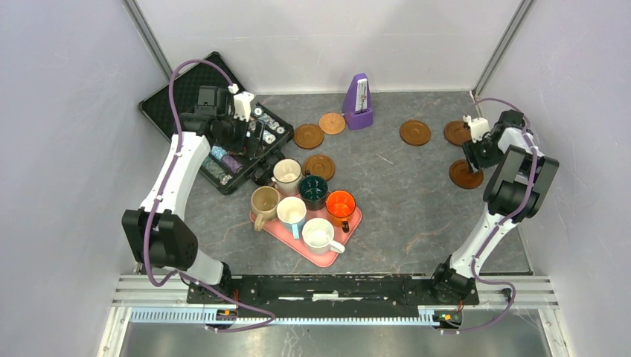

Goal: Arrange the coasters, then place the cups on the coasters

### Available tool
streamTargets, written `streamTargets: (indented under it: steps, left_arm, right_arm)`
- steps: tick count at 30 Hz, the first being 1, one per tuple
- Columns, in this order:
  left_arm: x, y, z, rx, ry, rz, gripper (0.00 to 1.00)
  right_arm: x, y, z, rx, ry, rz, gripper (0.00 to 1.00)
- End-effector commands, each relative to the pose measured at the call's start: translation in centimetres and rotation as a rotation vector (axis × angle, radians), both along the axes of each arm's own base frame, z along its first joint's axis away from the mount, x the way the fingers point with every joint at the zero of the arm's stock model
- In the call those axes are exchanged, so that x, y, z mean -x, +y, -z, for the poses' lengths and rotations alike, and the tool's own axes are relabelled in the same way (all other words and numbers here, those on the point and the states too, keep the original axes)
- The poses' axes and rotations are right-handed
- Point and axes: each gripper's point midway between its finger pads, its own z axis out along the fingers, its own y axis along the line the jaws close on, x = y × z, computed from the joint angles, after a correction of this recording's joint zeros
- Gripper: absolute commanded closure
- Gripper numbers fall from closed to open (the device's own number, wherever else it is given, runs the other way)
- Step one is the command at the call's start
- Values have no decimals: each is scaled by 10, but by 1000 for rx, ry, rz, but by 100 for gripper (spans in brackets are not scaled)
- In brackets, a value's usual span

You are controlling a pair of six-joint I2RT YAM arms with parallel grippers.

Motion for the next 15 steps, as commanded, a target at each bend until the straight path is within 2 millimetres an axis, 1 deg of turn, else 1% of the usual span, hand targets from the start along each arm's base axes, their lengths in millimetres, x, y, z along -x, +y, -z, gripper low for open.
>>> streamTargets:
  steps: [1,3,5,7,9,11,13,15]
  left_arm:
    - [-12,-6,-17,37,-56,20,0]
    - [-12,-7,-18,42,-52,25,0]
    - [-13,-8,-18,44,-54,29,0]
    - [-14,-9,-20,47,-56,33,0]
    - [-15,-9,-19,48,-56,33,0]
    - [-15,-10,-20,51,-57,36,0]
    - [-15,-10,-21,51,-60,34,0]
    - [-15,-9,-21,48,-61,29,0]
  right_arm:
    - [-2,0,-25,-17,-44,-8,39]
    - [-12,5,-40,-46,-93,-10,38]
    - [-25,9,-60,-69,-149,-11,35]
    - [-38,19,-81,-104,-214,-23,29]
    - [-52,34,-102,-158,-295,-33,27]
    - [-65,54,-122,-204,-367,-43,24]
    - [-78,84,-137,-261,-418,-63,22]
    - [-90,122,-145,-317,-450,-101,22]
